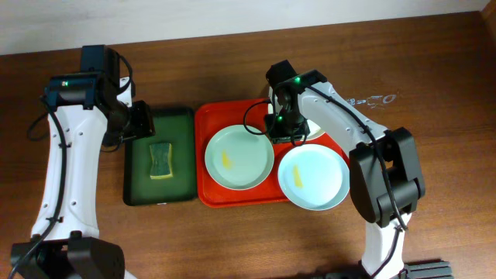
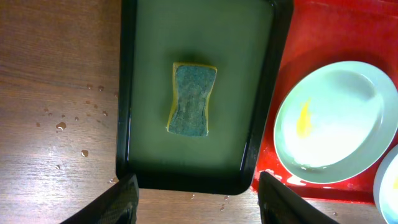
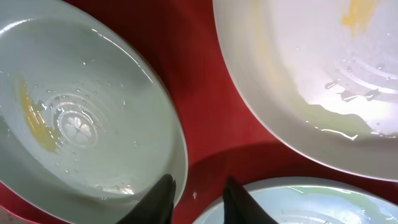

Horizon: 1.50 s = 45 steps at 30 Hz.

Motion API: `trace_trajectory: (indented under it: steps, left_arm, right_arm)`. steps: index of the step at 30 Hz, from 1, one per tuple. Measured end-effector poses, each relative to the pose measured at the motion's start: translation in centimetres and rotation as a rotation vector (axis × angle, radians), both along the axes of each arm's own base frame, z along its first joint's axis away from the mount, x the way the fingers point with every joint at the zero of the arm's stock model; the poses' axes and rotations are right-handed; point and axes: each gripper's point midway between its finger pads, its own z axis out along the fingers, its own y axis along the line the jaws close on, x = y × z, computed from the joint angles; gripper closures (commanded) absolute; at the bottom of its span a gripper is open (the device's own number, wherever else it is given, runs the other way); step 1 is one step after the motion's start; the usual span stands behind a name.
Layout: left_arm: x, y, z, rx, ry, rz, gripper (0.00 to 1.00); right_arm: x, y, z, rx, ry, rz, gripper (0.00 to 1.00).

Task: Clean dirty plates on tray and stack at the side
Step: 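Move left gripper to the sponge and right gripper to the pale green plate rim, then grasp the yellow-green sponge with the left gripper and lift it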

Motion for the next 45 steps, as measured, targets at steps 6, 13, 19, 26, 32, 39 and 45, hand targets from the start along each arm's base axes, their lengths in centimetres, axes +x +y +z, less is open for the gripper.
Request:
trace_trajectory:
  steps: [6,13,19,26,32,39,45]
  left_arm:
    - [0.0,0.0,0.0,0.0,0.0,0.0,0.39]
    - [0.0,0.0,-0.1,0.0,0.002,0.0,0.4]
    - [0.0,0.0,-0.1,0.0,0.002,0.0,0.41]
    - [0.0,0.0,-0.1,0.0,0.003,0.001,0.44]
    - [-0.5,0.0,-1.6,0.001,0.038,0.003,0.5]
    - [0.6,-0.1,-7.7,0.011,0.015,-0.054,0.48]
    - [1.6,-1.5,-11.2,0.024,0.008,-0.155,0.46]
  right_arm:
    - [0.5,2.0,-0.9,0.013,-0.062,0.046,0.76]
    - [0.6,2.2,-1.6,-0.03,-0.089,0.04,0.79]
    - [-0.1,1.4,-3.0,-0.062,-0.076,0.009,0.85]
    - [-0.3,1.3,-3.5,-0.066,-0.067,-0.021,0.96]
    - [-0.3,1.3,-3.5,-0.064,-0.058,-0.072,0.96]
    - [-0.3,1.3,-3.5,-0.064,-0.056,-0.085,0.96]
    - [-0.3,1.3,-3.5,-0.064,-0.056,-0.087,0.96]
